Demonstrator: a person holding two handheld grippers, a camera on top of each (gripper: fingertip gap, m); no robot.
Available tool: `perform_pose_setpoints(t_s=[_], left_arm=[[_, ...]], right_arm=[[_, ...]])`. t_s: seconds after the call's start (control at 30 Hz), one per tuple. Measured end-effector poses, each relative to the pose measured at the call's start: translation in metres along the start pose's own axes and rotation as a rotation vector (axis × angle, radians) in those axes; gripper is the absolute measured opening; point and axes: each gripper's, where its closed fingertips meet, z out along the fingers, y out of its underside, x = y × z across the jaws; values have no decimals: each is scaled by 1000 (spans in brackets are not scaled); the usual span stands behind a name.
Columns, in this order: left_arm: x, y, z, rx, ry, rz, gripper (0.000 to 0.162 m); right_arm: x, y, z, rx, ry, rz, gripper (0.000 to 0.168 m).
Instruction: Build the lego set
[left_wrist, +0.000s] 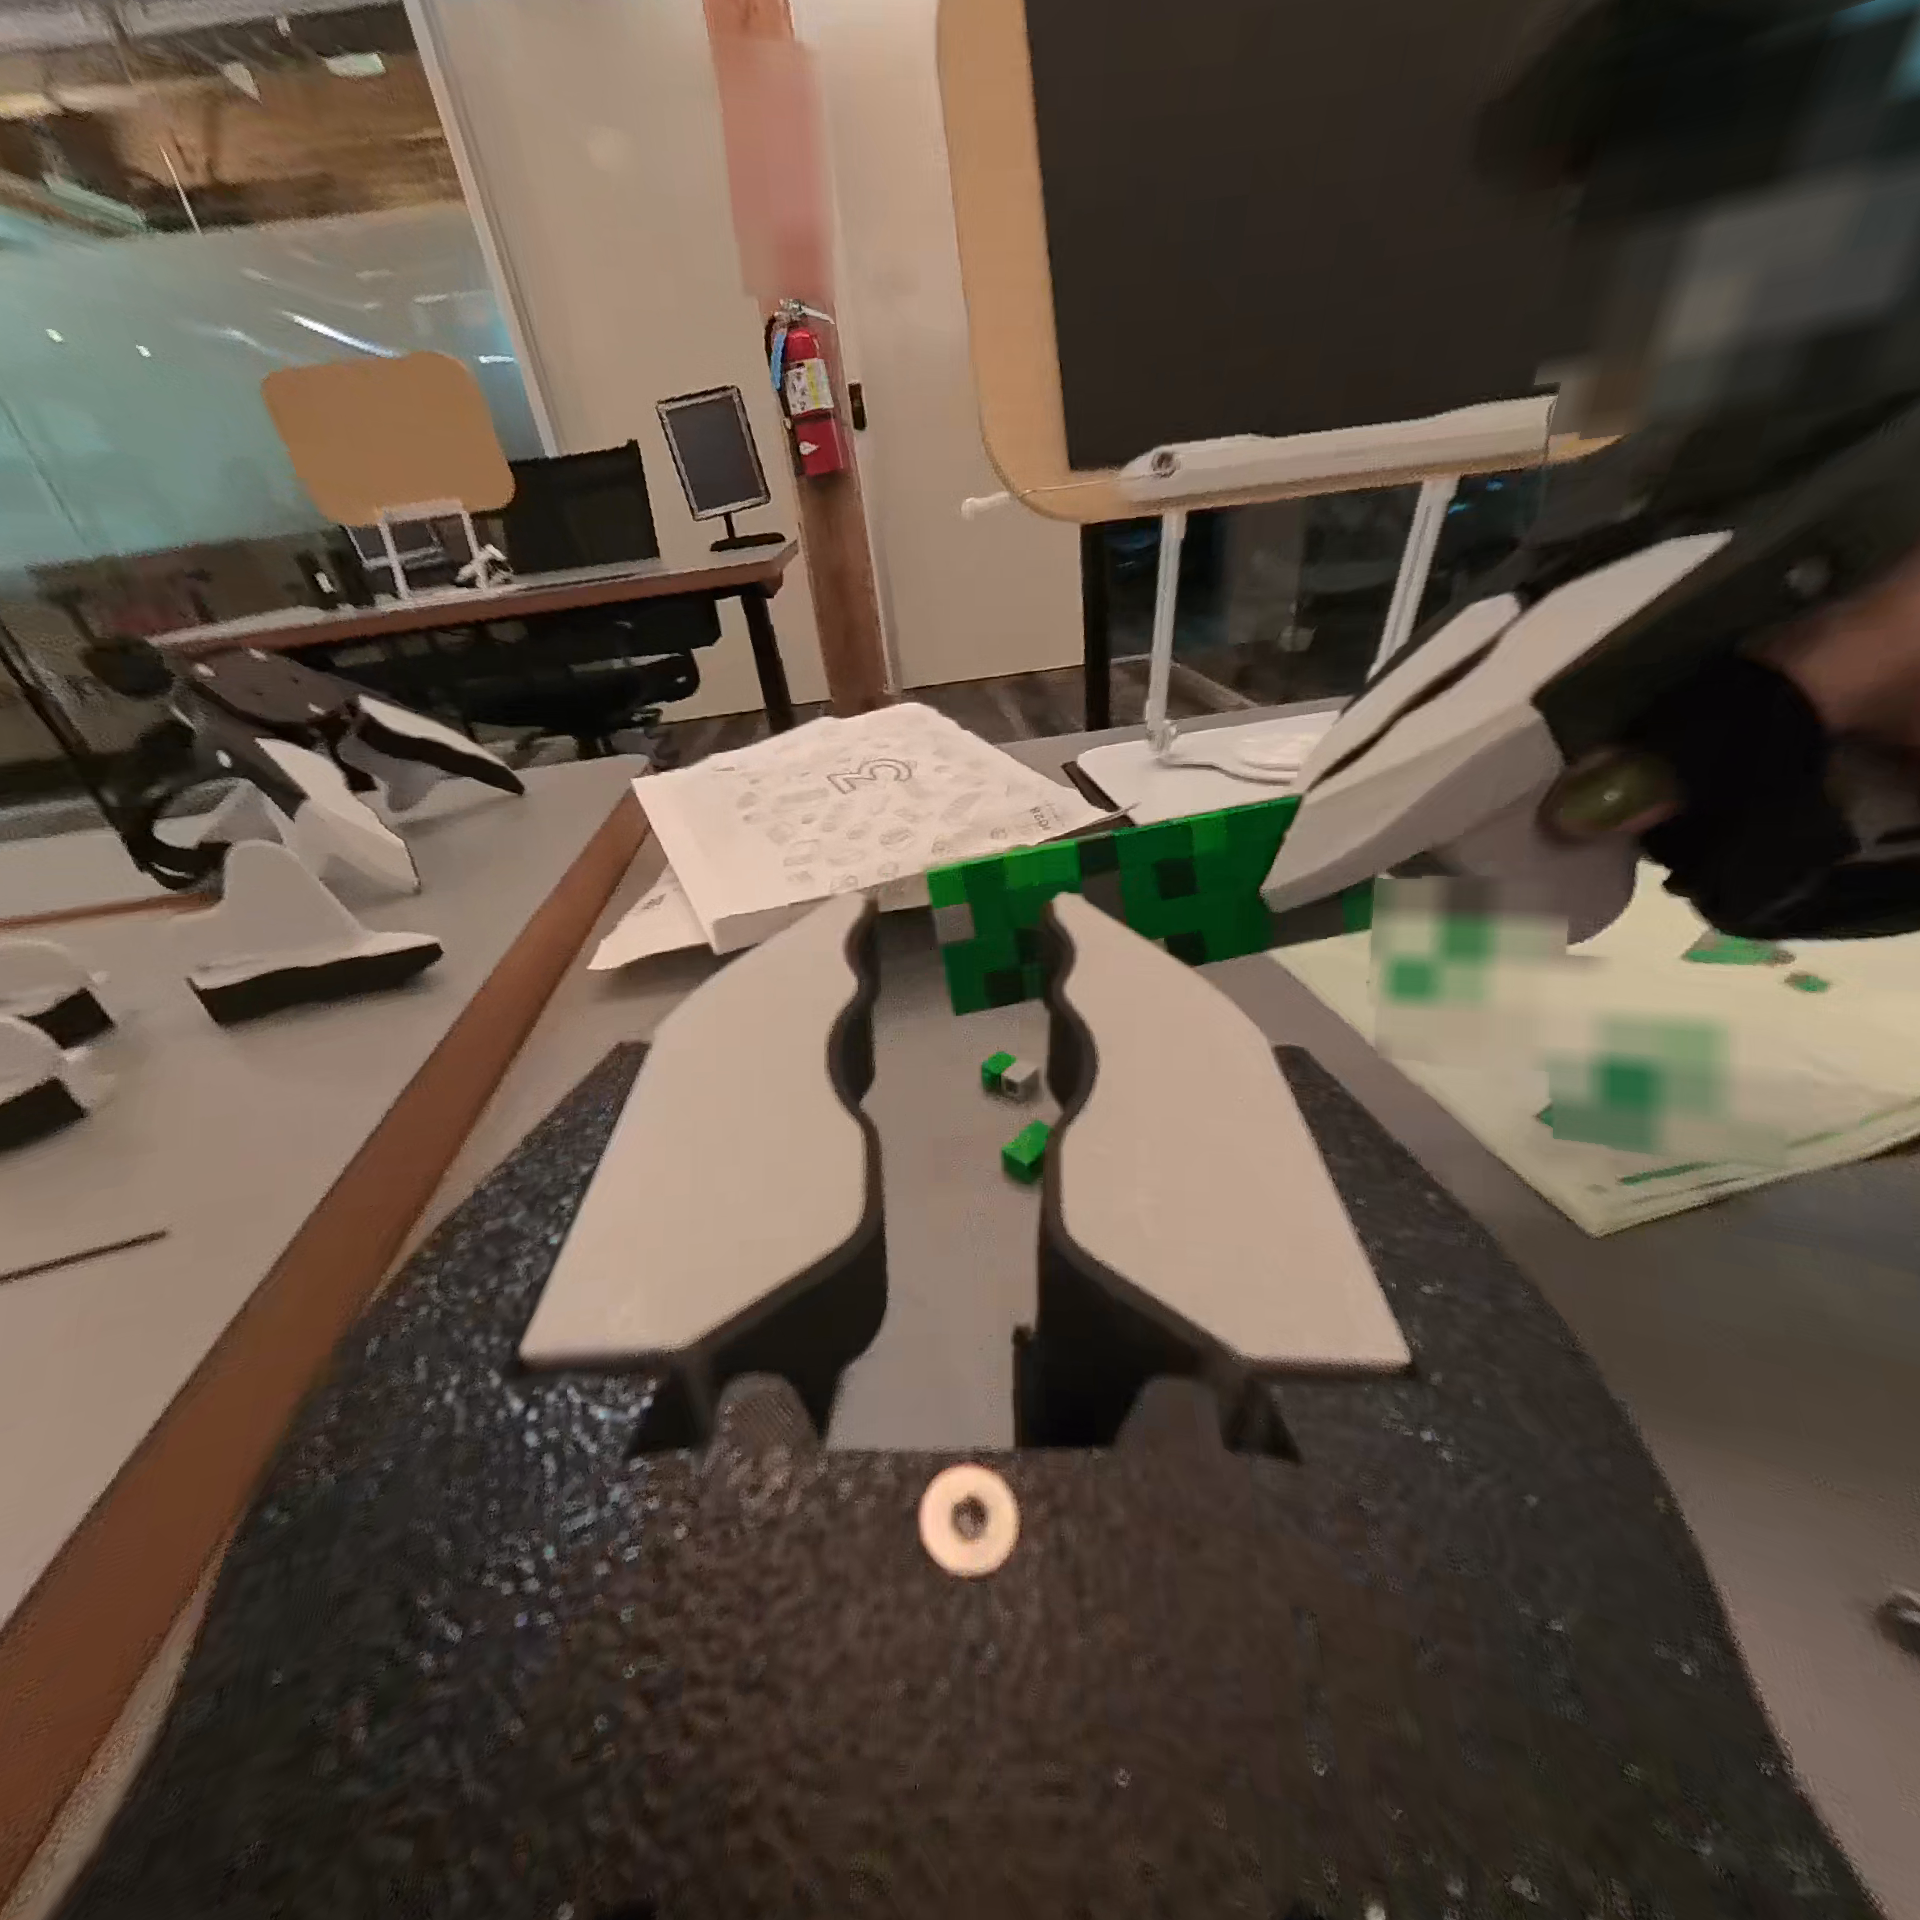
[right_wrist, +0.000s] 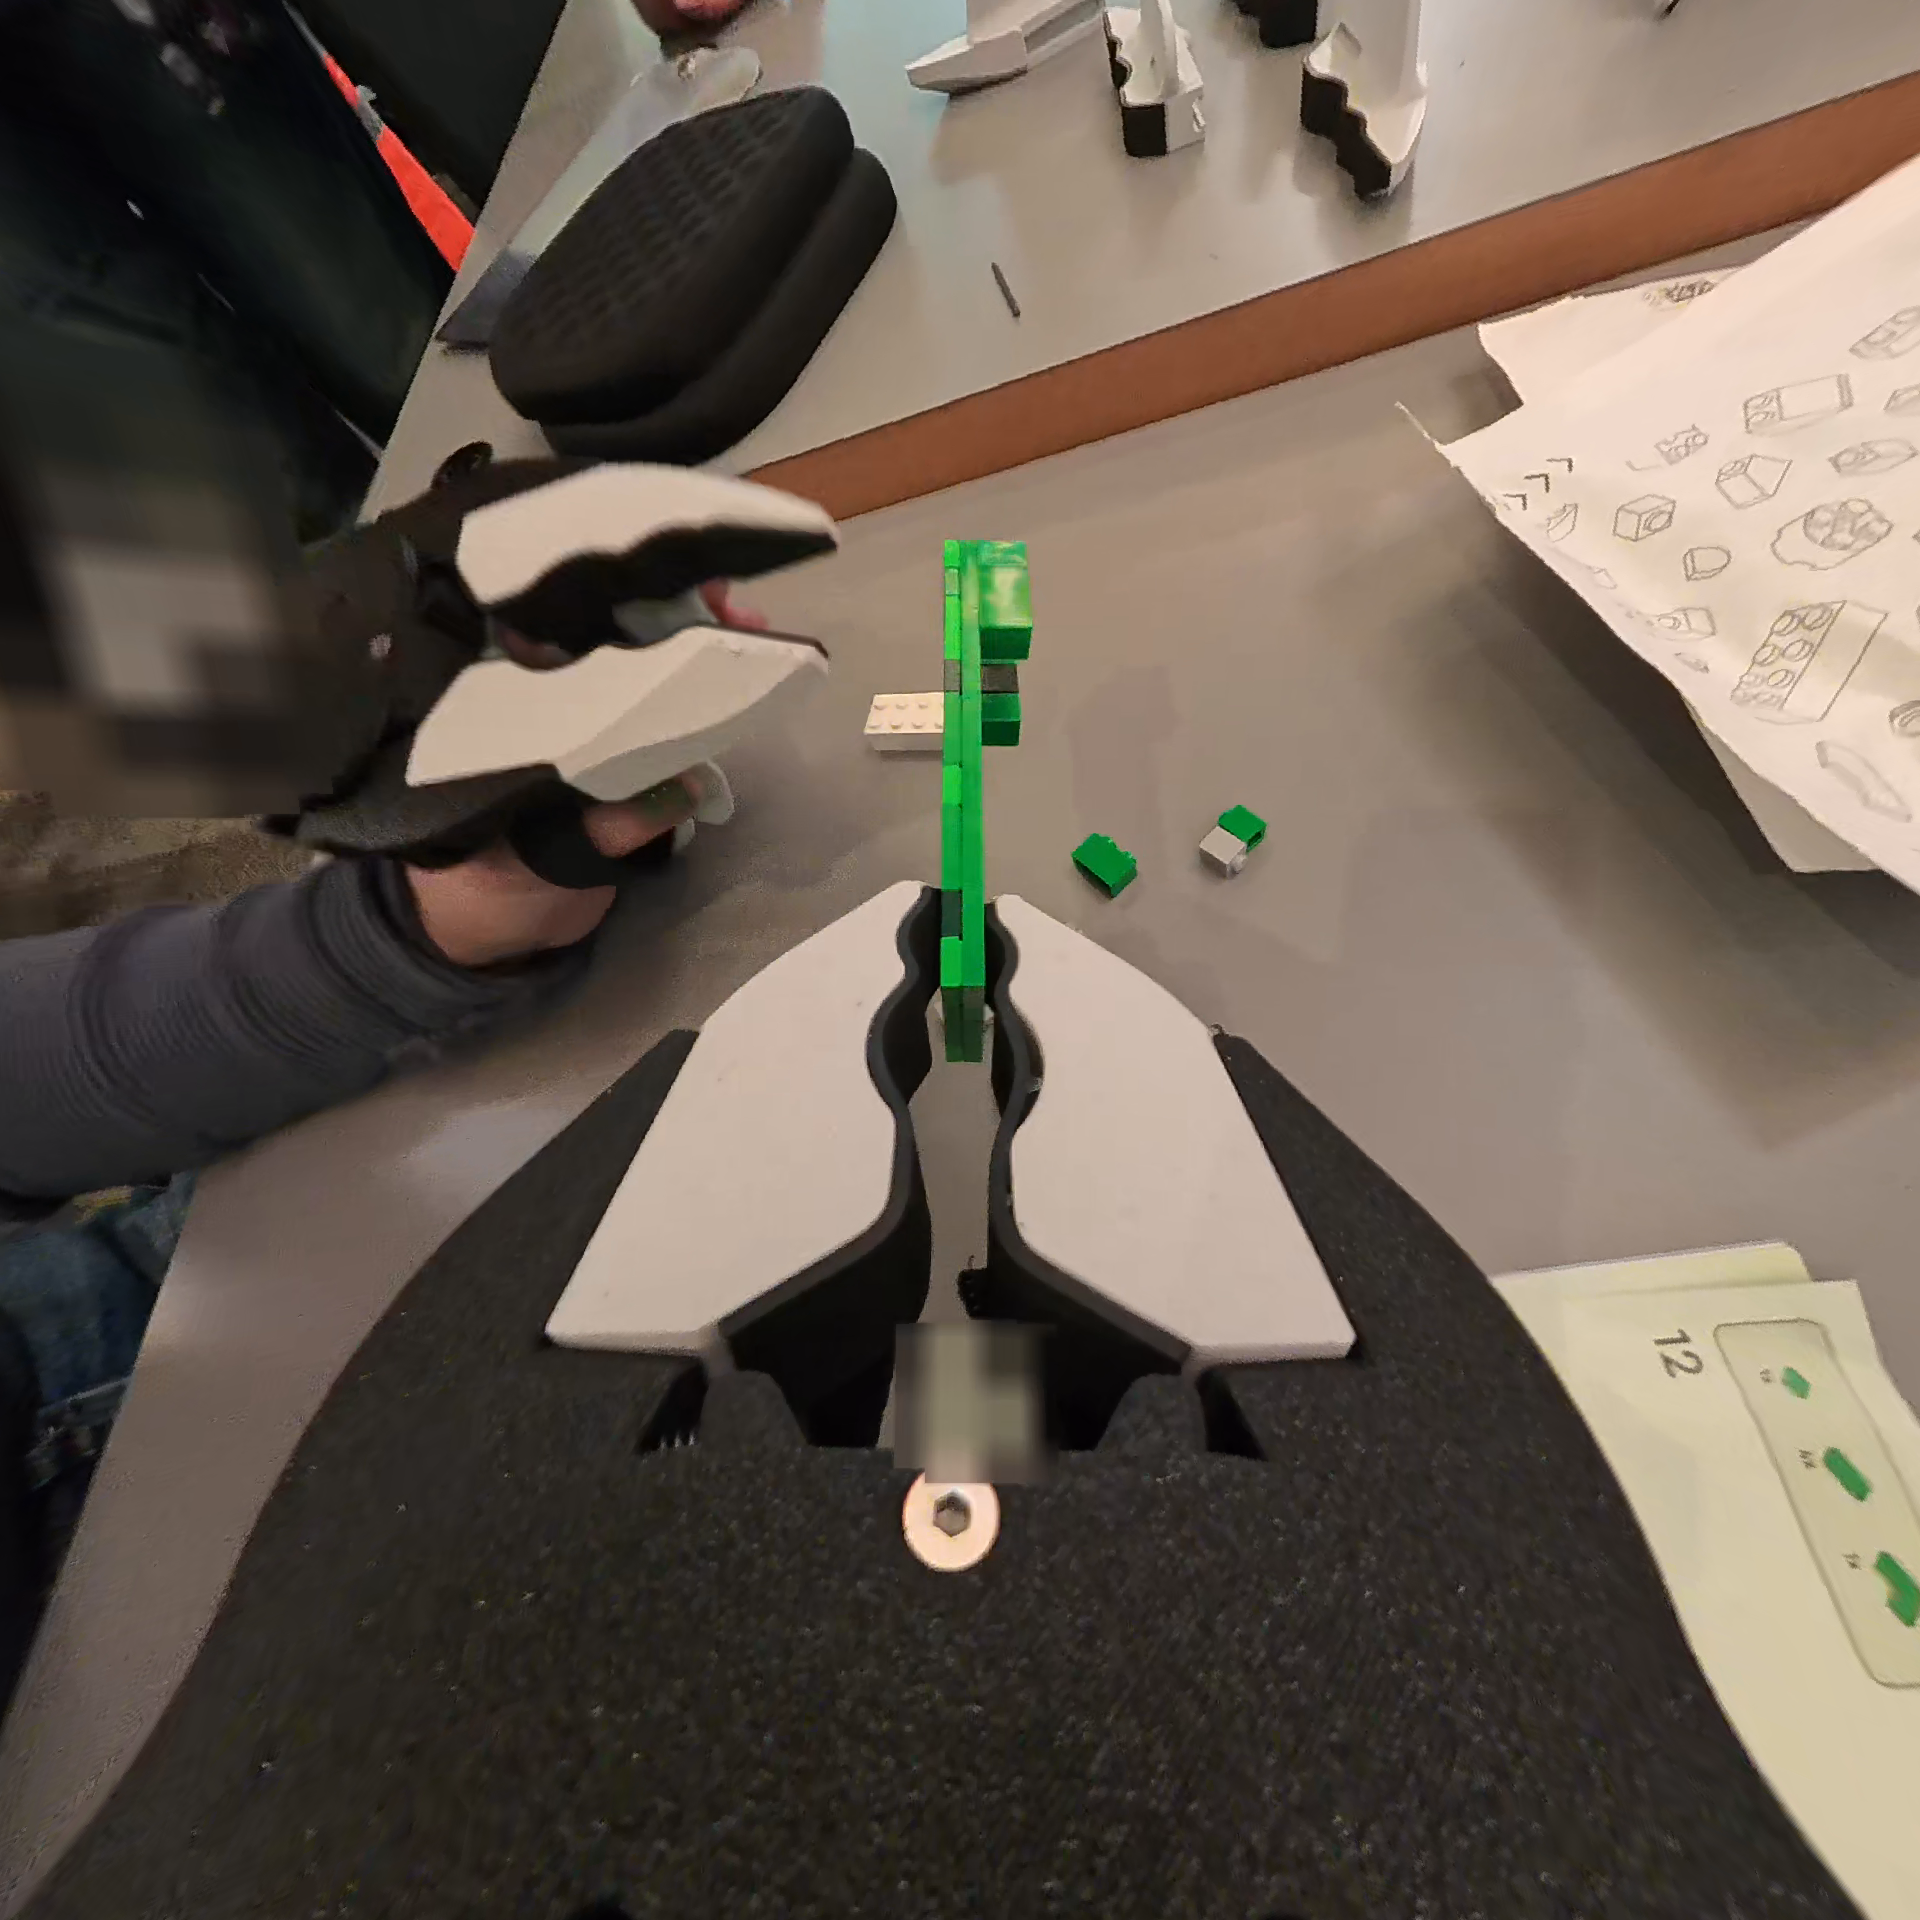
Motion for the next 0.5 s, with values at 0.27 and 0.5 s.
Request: perform_pose_setpoints(t_s=[0.27, 0.5], left_arm=[[0, 3, 0, 7, 260, -408, 71], [10, -13, -11, 78, 510, -708, 70]], right_arm=[[-9, 9, -9, -25, 35, -500, 6], [-33, -8, -9, 116, 128, -980, 6]])
